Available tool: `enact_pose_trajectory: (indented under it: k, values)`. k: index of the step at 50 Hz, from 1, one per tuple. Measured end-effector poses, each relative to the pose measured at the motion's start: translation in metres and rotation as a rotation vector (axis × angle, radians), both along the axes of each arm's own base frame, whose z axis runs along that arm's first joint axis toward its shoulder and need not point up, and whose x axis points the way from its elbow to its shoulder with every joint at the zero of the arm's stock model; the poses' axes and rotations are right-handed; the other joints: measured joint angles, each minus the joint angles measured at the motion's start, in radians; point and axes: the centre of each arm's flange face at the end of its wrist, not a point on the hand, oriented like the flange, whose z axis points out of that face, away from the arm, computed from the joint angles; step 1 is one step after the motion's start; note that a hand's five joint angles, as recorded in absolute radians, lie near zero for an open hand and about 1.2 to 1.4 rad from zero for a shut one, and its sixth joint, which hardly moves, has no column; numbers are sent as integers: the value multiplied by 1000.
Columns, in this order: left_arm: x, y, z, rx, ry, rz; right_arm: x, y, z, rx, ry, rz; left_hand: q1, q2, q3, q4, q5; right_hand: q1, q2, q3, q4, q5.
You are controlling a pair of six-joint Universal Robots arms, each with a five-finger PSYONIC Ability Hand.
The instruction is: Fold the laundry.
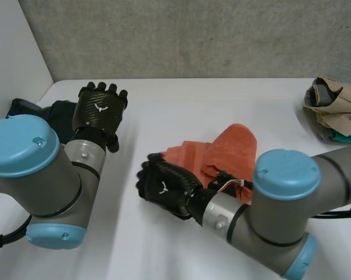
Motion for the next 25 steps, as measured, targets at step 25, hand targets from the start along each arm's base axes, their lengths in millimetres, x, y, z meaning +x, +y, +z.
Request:
enact_pose_trajectory:
  k: [25]
  values:
    - [-44,18,9,-14,96,-126,-106,-118,46,721,-432,-761,0,-1,0,-1,0,-28,-93,-104,-110,-122]
